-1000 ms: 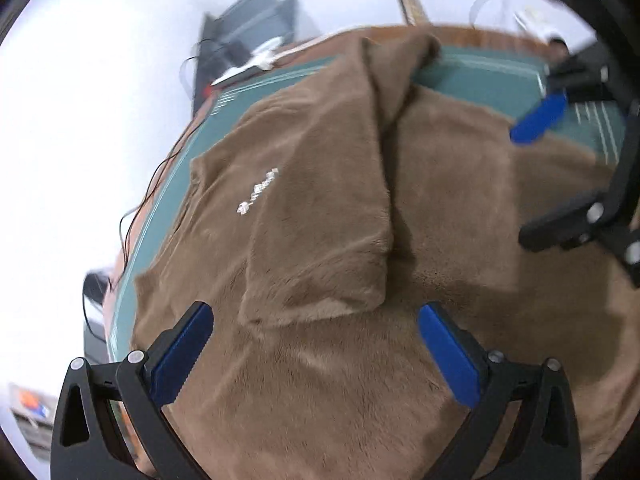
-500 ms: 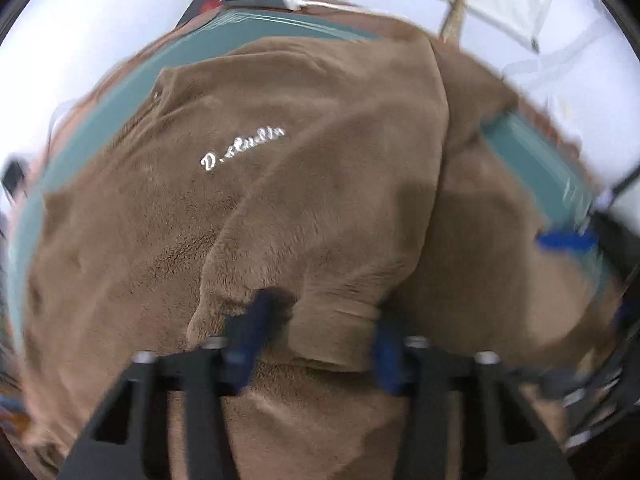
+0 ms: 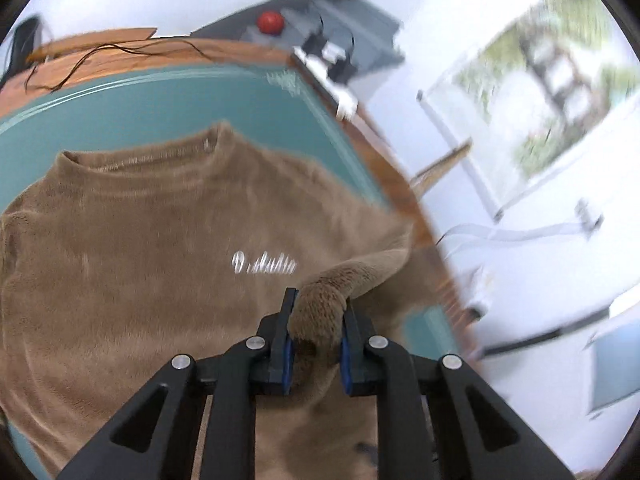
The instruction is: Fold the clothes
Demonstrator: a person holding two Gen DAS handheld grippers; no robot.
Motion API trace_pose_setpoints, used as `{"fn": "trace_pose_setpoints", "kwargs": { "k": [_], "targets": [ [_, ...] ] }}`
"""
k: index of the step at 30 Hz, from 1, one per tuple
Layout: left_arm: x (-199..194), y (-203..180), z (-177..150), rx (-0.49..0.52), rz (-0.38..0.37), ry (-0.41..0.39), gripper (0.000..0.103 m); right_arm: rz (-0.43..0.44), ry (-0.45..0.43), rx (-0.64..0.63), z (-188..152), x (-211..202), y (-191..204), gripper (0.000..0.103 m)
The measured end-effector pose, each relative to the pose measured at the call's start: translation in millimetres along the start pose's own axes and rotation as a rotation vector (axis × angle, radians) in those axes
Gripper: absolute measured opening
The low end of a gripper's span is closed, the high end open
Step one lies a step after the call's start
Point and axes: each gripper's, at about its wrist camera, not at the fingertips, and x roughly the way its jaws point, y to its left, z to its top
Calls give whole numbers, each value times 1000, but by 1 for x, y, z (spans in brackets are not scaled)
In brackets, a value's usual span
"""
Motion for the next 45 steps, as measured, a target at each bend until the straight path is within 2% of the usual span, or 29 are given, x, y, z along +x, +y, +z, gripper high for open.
{"fn": "trace_pose_setpoints", "kwargs": {
  "k": [9,12,14,18,26,32,34,36,45],
  "targets": [
    [-57,75,21,-261,-14,-101,20,-11,-7,-3,-5,-3,4,103],
    [-60,110,15,-334,50,-94,20,-11,-6,-4,-5,-3,4,103],
    [-57,129,10,-381,67,-80,20,-11,-4,-5,-4,-2,5,103],
    [-49,151,0,-428,95,-49,20,-12,-1,-7,-4,-2,5,103],
    [-36,160,-3,-437,124,3,21,-16,4,-8,-3,-2,5,103],
    [-16,182,-3,-448,218,48,51,-23,0,-2,-3,-2,10,103],
    [-7,191,-4,-447,222,57,71,-24,0,-2,-4,-2,11,103],
    [1,199,-6,-444,221,63,79,-24,-1,-1,-4,-2,11,103],
    [15,219,-15,-475,211,56,79,-29,-7,4,-5,-1,11,103]
  ]
}}
